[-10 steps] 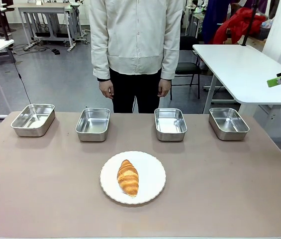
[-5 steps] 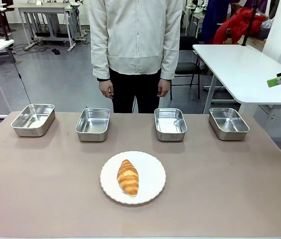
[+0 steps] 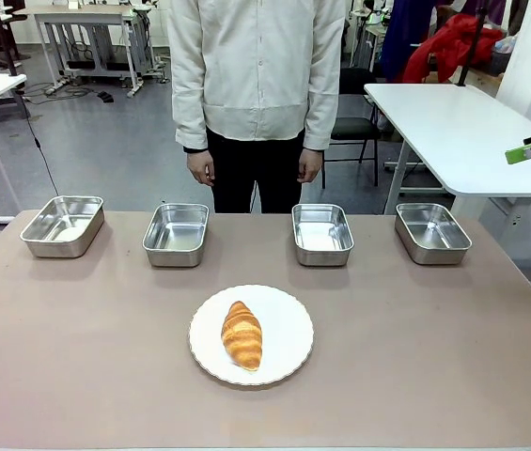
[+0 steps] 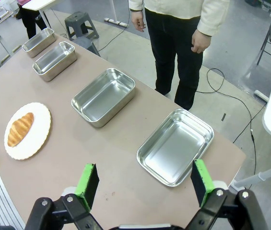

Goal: Place the bread in the container.
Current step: Place the Butter Roll into the Airtight Container indicated by the human.

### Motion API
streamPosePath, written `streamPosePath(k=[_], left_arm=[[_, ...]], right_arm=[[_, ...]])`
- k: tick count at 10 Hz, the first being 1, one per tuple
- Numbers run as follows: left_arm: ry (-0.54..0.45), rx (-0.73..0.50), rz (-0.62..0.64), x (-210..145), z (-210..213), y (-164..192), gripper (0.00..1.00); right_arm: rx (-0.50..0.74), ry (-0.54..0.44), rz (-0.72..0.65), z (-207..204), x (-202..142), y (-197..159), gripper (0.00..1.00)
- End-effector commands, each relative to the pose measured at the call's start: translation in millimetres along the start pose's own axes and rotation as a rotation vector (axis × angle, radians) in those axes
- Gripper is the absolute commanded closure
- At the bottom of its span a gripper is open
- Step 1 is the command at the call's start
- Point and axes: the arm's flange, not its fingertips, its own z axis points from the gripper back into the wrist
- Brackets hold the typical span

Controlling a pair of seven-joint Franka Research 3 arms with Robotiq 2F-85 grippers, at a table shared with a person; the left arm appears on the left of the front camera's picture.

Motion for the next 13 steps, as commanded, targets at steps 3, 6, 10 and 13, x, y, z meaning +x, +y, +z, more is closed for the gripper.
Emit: streamPosePath(k=[3, 6, 10, 13], left_arm=[[-0.007, -0.006, -0.014, -0.6, 2.5, -0.9, 0.0], [-0.007, -0.006, -0.014, -0.6, 2.5, -0.9, 0.0], [-0.007, -0.006, -0.014, -0.6, 2.5, -0.9, 0.0], [-0.007, -0.006, -0.014, -0.6, 2.5, -0.9, 0.0]], right_arm=[[0.005, -0.012, 0.001, 0.2, 1.1, 0.1, 0.0], [0.005, -0.012, 0.001, 0.2, 1.1, 0.1, 0.0], [0.005, -0.012, 0.001, 0.2, 1.1, 0.1, 0.0], [0.005, -0.012, 0.001, 0.2, 1.1, 0.1, 0.0]])
